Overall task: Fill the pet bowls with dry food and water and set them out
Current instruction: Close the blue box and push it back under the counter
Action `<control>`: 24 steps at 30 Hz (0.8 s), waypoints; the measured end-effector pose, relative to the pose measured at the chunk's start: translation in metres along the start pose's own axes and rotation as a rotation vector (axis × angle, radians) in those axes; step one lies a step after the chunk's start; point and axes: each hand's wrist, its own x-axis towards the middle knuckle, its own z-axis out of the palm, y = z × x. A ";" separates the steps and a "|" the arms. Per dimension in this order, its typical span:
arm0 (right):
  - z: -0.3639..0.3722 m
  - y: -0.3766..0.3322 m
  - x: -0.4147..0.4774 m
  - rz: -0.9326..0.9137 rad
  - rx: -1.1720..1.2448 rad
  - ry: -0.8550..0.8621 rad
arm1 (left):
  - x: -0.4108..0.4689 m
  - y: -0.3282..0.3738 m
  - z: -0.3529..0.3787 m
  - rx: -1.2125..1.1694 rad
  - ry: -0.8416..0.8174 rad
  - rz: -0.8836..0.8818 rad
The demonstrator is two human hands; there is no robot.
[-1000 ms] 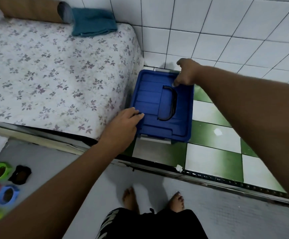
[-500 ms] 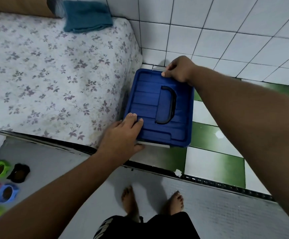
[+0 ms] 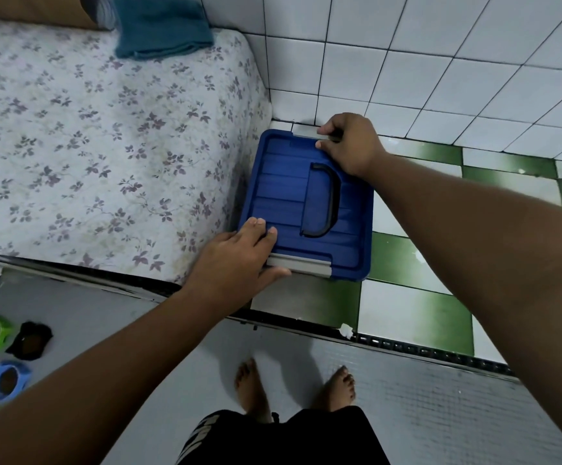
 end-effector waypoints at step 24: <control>-0.007 -0.017 -0.035 -0.172 -0.460 -0.147 | 0.004 0.019 -0.030 0.004 -0.152 -0.157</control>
